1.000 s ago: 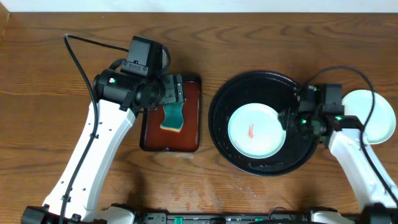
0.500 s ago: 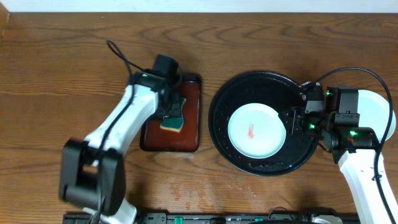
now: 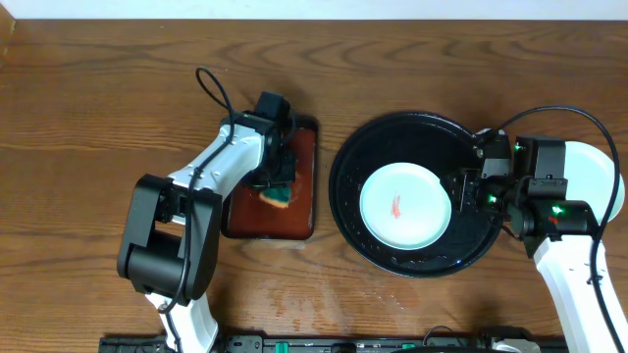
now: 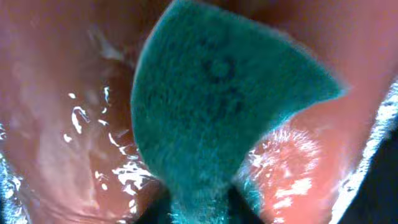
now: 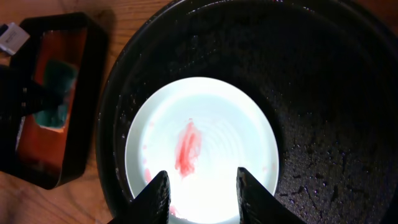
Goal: Clean dirty plates on tray and stack at the side
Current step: 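Grasp the green sponge in the red tray with left gripper, then scrub the held pale green plate with the sponge in left gripper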
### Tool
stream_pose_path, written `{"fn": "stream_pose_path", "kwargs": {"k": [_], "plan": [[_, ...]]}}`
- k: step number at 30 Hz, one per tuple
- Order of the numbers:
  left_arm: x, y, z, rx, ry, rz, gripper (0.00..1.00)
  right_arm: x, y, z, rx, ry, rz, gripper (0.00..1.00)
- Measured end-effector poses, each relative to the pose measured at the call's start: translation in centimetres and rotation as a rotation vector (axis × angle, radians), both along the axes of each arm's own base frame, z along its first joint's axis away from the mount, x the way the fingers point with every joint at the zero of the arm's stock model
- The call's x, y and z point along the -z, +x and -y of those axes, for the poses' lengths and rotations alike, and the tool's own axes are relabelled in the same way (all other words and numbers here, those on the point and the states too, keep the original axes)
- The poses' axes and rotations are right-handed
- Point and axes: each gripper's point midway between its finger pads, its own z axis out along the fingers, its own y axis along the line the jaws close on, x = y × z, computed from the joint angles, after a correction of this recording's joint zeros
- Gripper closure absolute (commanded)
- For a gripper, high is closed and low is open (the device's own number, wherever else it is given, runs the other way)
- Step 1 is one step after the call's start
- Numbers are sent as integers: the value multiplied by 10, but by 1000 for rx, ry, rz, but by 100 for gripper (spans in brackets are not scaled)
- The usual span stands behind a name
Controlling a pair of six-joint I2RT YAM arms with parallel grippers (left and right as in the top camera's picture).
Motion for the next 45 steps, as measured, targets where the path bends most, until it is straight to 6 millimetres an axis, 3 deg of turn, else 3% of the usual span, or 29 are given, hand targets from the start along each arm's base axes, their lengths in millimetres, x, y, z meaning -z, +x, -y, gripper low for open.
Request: {"fn": "stream_pose_path", "kwargs": {"k": [5,11,14,16,26,30,32,36,39,43,45], "plan": [[-4,-9,-4,-2,13,-41,54,3,-1,4,14,-20,-12,68],[-11,-5,-3,-1,3,-12,55,15,-5,24,112,-100,-71,70],[-8,5,1,3,-13,36,73,24,-6,28,133,-119,-109,69],[-3,7,3,5,-22,54,92,33,-7,29,137,-125,-143,71],[-4,-8,4,11,-15,-5,92,70,-10,31,145,-143,-280,72],[-20,-16,0,11,9,-64,92,85,-11,31,142,-147,-328,74],[-36,-11,3,12,-1,-46,92,91,-9,31,139,-145,-344,75],[-88,17,31,34,-138,115,93,105,-6,27,114,-130,-367,75],[-125,24,63,90,-265,220,93,118,-7,25,103,-125,-406,76],[-141,15,108,192,-360,264,93,138,-11,23,87,-122,-464,98],[-142,9,133,253,-384,284,92,141,-10,23,92,-114,-476,99]]}}
